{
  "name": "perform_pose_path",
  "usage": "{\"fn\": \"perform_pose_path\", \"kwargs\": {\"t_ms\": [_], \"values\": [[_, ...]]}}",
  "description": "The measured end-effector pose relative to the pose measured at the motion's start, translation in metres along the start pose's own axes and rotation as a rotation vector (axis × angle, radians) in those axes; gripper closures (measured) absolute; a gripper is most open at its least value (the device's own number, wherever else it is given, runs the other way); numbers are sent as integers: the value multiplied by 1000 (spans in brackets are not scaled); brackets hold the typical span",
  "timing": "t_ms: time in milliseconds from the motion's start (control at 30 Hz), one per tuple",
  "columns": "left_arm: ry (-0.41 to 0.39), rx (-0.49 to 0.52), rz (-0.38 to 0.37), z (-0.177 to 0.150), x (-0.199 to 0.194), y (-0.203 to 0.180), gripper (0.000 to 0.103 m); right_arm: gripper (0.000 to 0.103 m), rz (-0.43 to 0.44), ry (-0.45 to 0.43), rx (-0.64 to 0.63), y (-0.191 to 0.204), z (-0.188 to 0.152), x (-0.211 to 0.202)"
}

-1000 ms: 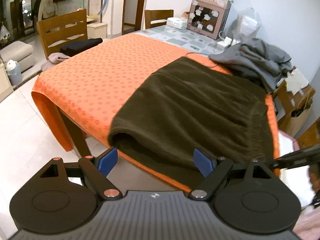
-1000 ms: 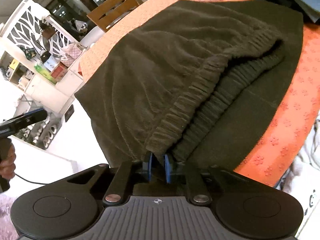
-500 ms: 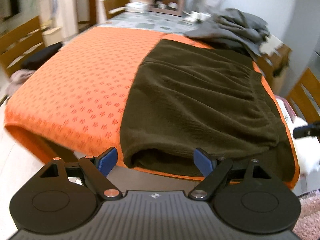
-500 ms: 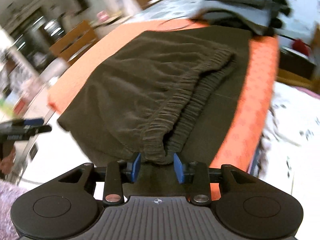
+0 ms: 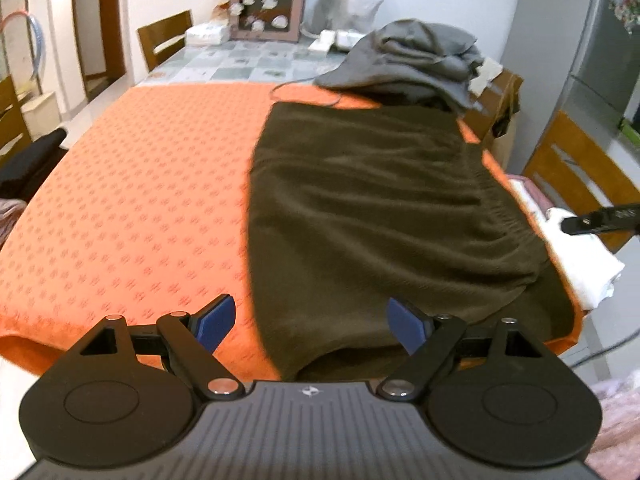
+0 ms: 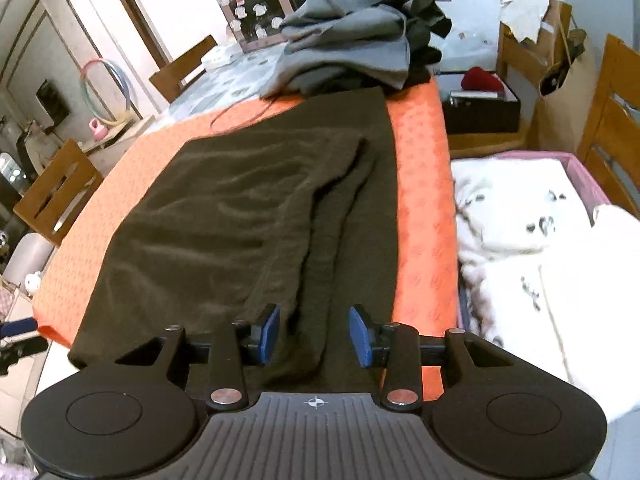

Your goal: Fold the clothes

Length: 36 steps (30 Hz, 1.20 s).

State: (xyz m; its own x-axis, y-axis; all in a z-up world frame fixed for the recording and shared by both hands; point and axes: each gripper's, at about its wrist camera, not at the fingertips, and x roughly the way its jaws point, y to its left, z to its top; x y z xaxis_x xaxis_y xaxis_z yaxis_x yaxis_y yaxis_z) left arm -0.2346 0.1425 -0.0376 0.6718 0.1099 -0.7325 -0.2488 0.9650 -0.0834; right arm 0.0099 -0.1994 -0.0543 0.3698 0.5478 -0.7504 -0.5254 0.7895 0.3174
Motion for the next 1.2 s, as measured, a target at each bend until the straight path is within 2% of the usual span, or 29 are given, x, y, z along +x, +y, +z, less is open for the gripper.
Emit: {"fn": "perform_pose_path", "kwargs": {"t_ms": [67, 233, 500, 633, 800, 967, 1067, 1200], "values": [[-19, 7, -7, 4, 1, -17, 15, 62, 2, 1, -5, -10, 13, 3], [-66, -14, -3, 13, 11, -73, 15, 61, 73, 31, -34, -43, 56, 19], [-66, -57, 32, 20, 54, -174, 15, 60, 244, 134, -179, -85, 121, 60], [-56, -69, 41, 21, 76, -215, 15, 60, 303, 178, -179, -102, 145, 88], [-24, -62, 89, 28, 104, -253, 15, 60, 301, 185, -230, -106, 162, 113], [34, -46, 223, 35, 131, -277, 16, 60, 295, 180, -395, -87, 164, 135], [80, -50, 257, 35, 145, -282, 16, 61, 266, 176, -504, -73, 161, 149], [143, -72, 305, 30, 156, -283, 18, 69, 252, 155, -561, -64, 162, 161]]}}
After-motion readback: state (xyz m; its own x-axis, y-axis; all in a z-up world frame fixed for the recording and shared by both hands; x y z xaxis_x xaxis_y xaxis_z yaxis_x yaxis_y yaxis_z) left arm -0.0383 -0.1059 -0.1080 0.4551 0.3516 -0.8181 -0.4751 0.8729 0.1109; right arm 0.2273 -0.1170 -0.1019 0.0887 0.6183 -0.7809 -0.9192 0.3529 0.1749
